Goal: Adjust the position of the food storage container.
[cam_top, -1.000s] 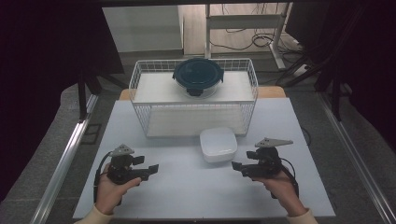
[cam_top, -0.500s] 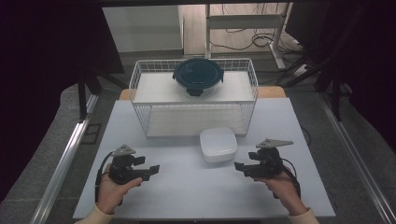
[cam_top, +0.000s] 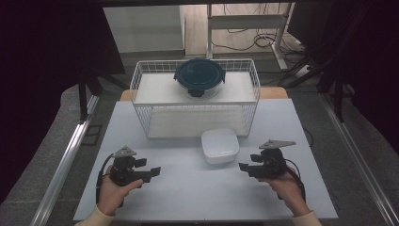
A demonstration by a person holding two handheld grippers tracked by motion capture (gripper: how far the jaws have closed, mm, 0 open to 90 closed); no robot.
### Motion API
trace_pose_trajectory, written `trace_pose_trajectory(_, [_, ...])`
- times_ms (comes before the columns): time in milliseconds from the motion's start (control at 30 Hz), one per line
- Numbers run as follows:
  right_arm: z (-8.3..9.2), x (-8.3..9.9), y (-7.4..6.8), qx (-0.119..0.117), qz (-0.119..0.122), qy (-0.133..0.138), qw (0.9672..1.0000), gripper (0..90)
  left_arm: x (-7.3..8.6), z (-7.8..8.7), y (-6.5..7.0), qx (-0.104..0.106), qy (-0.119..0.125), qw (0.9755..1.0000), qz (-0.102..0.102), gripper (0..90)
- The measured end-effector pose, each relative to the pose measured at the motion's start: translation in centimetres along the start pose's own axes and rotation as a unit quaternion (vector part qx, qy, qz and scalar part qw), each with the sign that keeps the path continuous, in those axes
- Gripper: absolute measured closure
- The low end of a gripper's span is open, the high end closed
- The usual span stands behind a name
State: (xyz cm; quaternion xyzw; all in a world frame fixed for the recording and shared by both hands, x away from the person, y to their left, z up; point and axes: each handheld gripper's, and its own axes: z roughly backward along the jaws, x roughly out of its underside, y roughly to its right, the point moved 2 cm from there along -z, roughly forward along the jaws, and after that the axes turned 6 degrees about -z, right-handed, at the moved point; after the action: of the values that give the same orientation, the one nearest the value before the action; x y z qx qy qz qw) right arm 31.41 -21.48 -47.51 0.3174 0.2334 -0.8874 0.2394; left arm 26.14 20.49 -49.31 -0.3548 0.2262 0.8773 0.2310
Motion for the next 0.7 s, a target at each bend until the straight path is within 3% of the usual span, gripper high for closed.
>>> trace_pose_trajectory(200, [-0.8, -2.0, -0.2, 0.005, 0.025, -0.019, 0.9995, 44.2, -0.1, -0.3, 0.0, 0.008, -0.002, 1.0, -0.004, 25.7])
trace_pose_trajectory(333, [-1.4, -4.5, -0.2, -0.001, 0.031, -0.031, 0.999, 47.4, -0.1, -0.5, -0.2, 0.01, -0.005, 0.9999, -0.002, 25.7])
trace_pose_trajectory(533, [-2.4, -7.6, 0.2, 0.009, 0.044, -0.035, 0.9984, 51.5, 0.0, -0.9, -0.2, 0.01, -0.009, 0.9999, -0.002, 25.7])
trace_pose_trajectory(700, [-3.4, -9.3, 0.6, 0.017, 0.062, -0.043, 0.997, 61.3, 0.1, -1.0, -0.3, 0.011, -0.012, 0.9999, 0.0, 25.6])
